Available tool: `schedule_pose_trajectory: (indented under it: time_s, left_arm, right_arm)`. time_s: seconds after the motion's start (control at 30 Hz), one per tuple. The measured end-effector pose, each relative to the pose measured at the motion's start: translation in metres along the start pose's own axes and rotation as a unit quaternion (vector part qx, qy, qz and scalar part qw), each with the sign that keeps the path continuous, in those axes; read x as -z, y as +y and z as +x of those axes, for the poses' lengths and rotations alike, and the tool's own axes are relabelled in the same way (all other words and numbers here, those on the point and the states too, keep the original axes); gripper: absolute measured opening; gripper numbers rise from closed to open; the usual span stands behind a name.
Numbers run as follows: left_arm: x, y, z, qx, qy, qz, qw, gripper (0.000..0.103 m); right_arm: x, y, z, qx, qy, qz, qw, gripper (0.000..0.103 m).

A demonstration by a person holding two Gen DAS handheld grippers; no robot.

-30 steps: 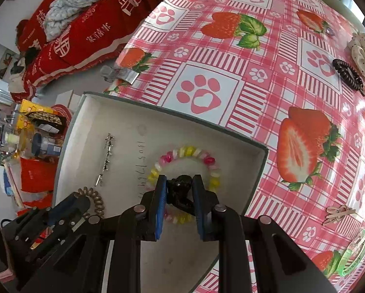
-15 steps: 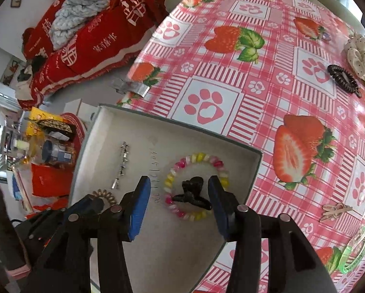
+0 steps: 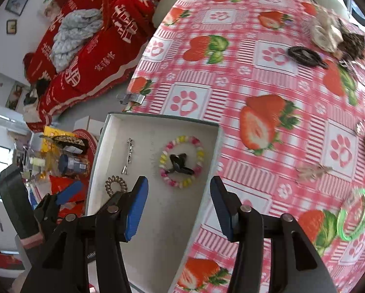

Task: Organize jewelry
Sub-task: 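Move both tools back toward the green bangle on the tablecloth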

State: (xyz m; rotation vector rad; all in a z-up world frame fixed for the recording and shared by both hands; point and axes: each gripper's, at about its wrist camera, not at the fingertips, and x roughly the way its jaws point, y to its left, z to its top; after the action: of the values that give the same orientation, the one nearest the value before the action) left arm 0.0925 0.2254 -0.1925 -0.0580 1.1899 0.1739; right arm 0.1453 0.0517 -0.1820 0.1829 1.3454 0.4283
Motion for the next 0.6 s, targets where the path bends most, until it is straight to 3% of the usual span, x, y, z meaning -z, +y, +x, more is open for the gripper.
schedule_pose_trajectory:
  time_s: [0.17, 0.3, 0.33, 0.37, 0.6]
  left_arm:
    - [0.003, -0.011, -0.010, 0.024, 0.010, 0.015, 0.9996, 0.103]
    - [0.006, -0.028, -0.018, 0.046, 0.016, 0.026, 0.9985, 0.103]
    - [0.006, -0.035, -0.021, 0.049, 0.017, 0.034, 0.9981, 0.103]
    - [0.006, -0.041, -0.022, 0.049, 0.017, 0.040, 0.9978, 0.103]
    - [0.006, -0.095, -0.035, 0.053, 0.014, 0.108, 0.9927, 0.103]
  right_arm:
    - [0.013, -0.025, -0.020, 0.000, -0.009, 0.025, 1.000, 0.071]
    - [0.027, -0.053, -0.036, 0.013, -0.013, 0.053, 0.998, 0.073]
    - [0.030, -0.060, -0.040, 0.017, -0.014, 0.061, 0.998, 0.083]
    - [0.033, -0.067, -0.045, 0.022, -0.016, 0.070, 0.997, 0.086]
    - [0.059, -0.128, -0.074, 0.061, -0.032, 0.135, 0.988, 0.086]
